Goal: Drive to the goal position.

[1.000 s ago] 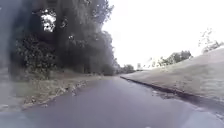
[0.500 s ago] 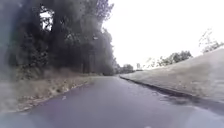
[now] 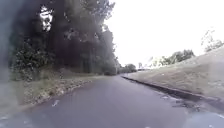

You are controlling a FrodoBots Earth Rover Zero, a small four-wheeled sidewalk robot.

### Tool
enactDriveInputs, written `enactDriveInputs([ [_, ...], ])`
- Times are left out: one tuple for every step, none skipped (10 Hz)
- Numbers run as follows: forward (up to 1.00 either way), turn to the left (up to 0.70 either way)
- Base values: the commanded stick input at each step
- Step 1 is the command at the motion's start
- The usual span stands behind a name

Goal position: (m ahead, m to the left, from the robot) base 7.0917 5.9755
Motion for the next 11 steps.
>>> enactDriveInputs([
  [1.0, 0.4],
  [1.0, 0.15],
  [1.0, 0.0],
  [1.0, 0.0],
  [1.0, 0.0],
  [1.0, 0.0],
  [1.0, 0.0],
  [1.0, 0.0],
  [1.0, 0.01],
  [1.0, 0.14],
  [1.0, 0.26],
])
